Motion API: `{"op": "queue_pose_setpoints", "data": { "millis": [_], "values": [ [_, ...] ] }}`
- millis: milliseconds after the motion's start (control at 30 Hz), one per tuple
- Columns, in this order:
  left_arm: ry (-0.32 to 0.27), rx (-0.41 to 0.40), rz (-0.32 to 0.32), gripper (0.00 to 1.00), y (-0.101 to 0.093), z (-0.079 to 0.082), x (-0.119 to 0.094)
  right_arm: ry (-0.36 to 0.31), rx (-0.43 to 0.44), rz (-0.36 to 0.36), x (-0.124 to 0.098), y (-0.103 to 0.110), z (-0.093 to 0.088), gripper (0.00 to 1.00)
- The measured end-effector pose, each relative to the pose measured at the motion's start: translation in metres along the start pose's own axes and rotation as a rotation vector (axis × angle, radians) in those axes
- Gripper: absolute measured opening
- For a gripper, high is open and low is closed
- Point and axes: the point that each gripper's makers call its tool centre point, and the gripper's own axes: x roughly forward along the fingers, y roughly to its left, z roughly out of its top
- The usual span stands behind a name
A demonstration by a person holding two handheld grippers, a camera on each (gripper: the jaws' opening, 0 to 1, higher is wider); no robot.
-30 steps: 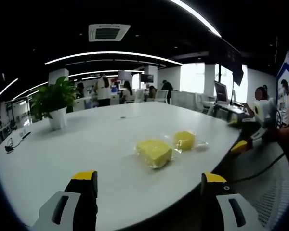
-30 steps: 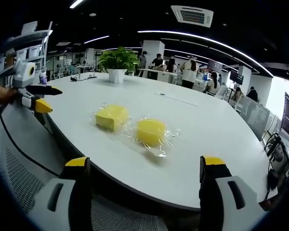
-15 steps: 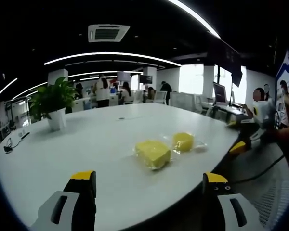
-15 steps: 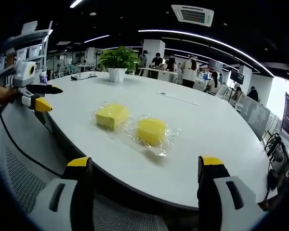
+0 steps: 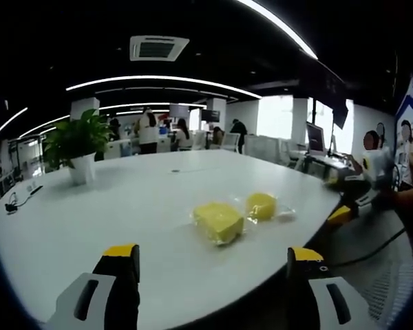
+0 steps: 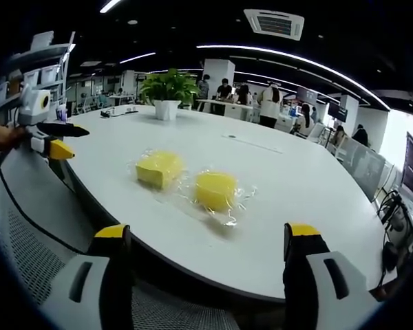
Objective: Compare the silicone blocks by pressing each to a similar depth, holding the contact briefly, and releasing to observe deformation and rebound differences across the visible hardness samples.
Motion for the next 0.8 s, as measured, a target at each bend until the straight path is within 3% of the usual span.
{"op": "queue_pose_setpoints", "data": {
  "millis": [367, 500, 567, 667, 800],
  "values": [
    [0.019, -0.033, -0.011, 0.86, -0.002, -0.002, 0.000, -0.009, 0.003, 0.002, 0.000, 0.000, 0.001, 0.87],
    [-0.006, -0.088, -0.079, 0.89, -0.013, 0.007, -0.001, -0.012, 0.004, 0.002, 0.001, -0.001, 0.001, 0.88],
    [0.014, -0.113, -0.098, 0.86, -0.014, 0.004, 0.000, -0.013, 0.003, 0.004, 0.001, 0.000, 0.001, 0.88],
    [0.087, -0.088, -0.125, 0.77, -0.013, -0.006, 0.004, -0.029, 0.010, 0.004, 0.000, 0.000, 0.004, 0.88],
    [0.078, -0.118, -0.156, 0.72, -0.009, 0.006, 0.013, -0.033, 0.012, 0.001, 0.000, -0.001, 0.004, 0.88]
  ]
}}
